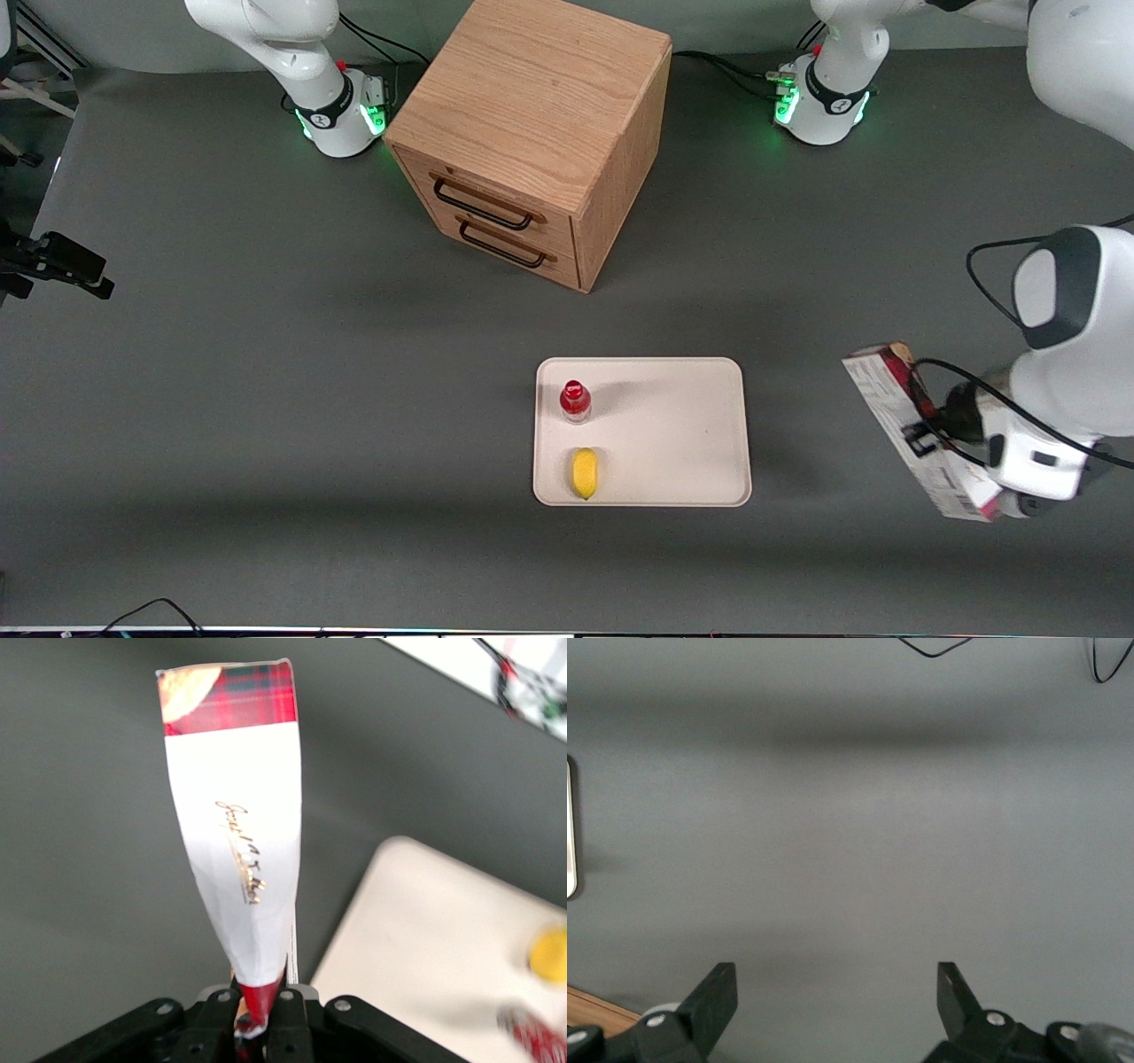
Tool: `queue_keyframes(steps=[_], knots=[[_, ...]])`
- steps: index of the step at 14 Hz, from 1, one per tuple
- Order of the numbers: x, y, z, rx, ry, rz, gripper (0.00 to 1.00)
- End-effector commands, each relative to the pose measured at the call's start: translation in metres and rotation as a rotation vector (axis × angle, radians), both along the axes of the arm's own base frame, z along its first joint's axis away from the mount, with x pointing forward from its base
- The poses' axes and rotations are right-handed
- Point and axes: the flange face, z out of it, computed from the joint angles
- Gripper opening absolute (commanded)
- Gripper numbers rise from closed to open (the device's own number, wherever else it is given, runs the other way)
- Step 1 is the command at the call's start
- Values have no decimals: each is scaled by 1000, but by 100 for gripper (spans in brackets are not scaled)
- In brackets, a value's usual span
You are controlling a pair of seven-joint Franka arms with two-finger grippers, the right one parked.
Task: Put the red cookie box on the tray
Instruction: 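Lift the cookie box and carry it toward the cream tray, then lower the cookie box onto the tray beside the apple and open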
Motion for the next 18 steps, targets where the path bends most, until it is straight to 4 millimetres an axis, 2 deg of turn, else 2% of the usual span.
queue_keyframes(steps=[1,2,3,5,6,7,8,11,14,16,18], knots=[[-15,-49,14,-1,-9,-216,0],[-22,-76,9,15,-8,-271,0],[-26,-93,1,21,-8,-307,0],[-31,-114,-26,-1,10,-359,0],[-27,-121,-47,-22,3,-367,0],[-25,-134,-79,-50,-4,-381,0],[-25,-145,-103,-64,-30,-391,0],[-24,-153,-157,-83,-86,-403,0],[-18,-151,-185,-49,-114,-433,0],[-18,-149,-212,-31,-97,-450,0],[-21,-152,-230,-37,-98,-454,0]])
